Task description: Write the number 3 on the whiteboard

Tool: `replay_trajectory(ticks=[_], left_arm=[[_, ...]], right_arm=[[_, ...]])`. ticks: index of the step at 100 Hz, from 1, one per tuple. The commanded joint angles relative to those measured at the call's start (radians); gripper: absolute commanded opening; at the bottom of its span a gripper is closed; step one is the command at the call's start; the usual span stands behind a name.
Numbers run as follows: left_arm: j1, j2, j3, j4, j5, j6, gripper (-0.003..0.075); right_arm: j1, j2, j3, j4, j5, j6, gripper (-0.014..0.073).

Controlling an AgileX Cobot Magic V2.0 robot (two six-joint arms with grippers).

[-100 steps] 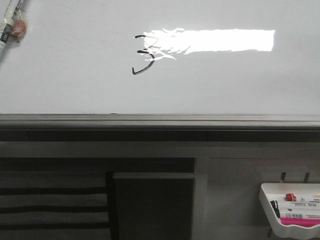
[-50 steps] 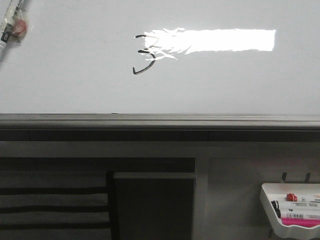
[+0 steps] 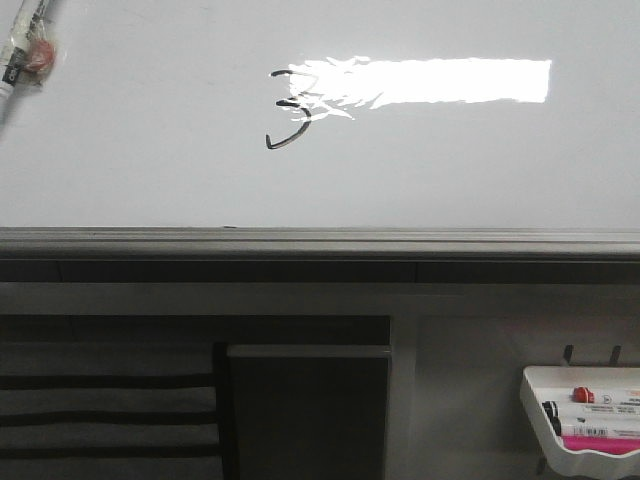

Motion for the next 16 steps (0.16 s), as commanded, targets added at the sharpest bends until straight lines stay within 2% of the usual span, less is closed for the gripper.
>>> replay_trajectory(ticks=[1,16], left_arm=[[0.002,-0.029,0.003,0.000,-0.074,-0.007,-0.0019],[0.002,-0.029,0.003,0.000,-0.074,-0.007,-0.0019]], right_arm=[[-0.007,-0.021,0.021,-0.001,-0.074,-0.002,-0.0076],[-0.007,-0.021,0.021,-0.001,-0.074,-0.002,-0.0076]])
